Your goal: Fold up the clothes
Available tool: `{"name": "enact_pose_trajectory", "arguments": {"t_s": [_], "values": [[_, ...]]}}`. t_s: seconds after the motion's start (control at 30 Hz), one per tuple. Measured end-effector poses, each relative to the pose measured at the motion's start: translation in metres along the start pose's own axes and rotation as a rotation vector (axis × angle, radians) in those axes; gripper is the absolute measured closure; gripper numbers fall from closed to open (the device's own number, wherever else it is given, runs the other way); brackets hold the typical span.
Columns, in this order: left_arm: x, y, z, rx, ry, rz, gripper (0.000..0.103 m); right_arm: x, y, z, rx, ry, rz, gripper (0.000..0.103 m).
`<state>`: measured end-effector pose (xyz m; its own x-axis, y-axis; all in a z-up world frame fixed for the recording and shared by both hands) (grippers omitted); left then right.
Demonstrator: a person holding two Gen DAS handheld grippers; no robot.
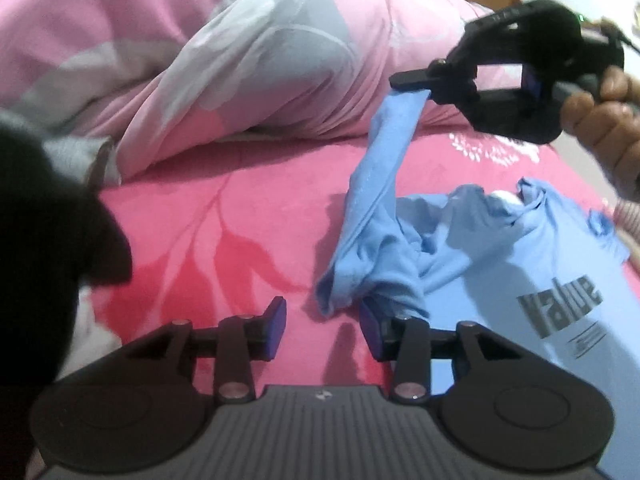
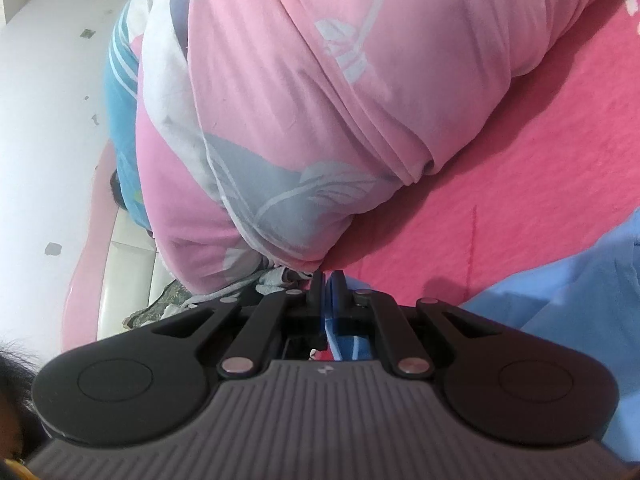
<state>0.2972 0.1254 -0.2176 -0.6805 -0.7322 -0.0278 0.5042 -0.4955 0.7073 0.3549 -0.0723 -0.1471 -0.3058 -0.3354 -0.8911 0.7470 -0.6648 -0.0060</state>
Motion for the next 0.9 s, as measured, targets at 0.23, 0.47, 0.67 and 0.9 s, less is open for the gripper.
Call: {"name": "enact_pose_trajectory", "arguments": {"t_s": [0.23,0.47,0.67,0.9], "values": [[0.012,0.009,-0.011,0.023,-0.066,-0.085,0.07,0.001,0.0,0.002,-0.004,-0.004,0.003,0.102],[0.007,0.006,0.001,0.004,-0.115,0.011,0.097,-0.003,0.002,-0.001,0.008,-0.005,0.013,0.102],[-0.018,-0.006,0.03,-0.007,-0.179,0.297,0.098,-0.024,-0.007,-0.028,-0.04,-0.022,0.092,0.102],[-0.052,-0.042,0.056,-0.002,-0.244,0.616,0.099,-0.049,-0.028,-0.09,-0.138,-0.078,0.24,0.102]]}}
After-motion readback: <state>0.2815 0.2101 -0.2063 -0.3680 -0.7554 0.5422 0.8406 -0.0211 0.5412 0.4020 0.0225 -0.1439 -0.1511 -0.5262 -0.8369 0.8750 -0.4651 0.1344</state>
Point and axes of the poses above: each gripper's, at about its wrist camera, not at the fingertips, and z roughly against the way its jaws point, x to its right, y to its top, the point moved 10 cm from there along -z, roughly the way its jaws point, and after that the axes turned 15 degrees about -z, right-handed, at the moved point
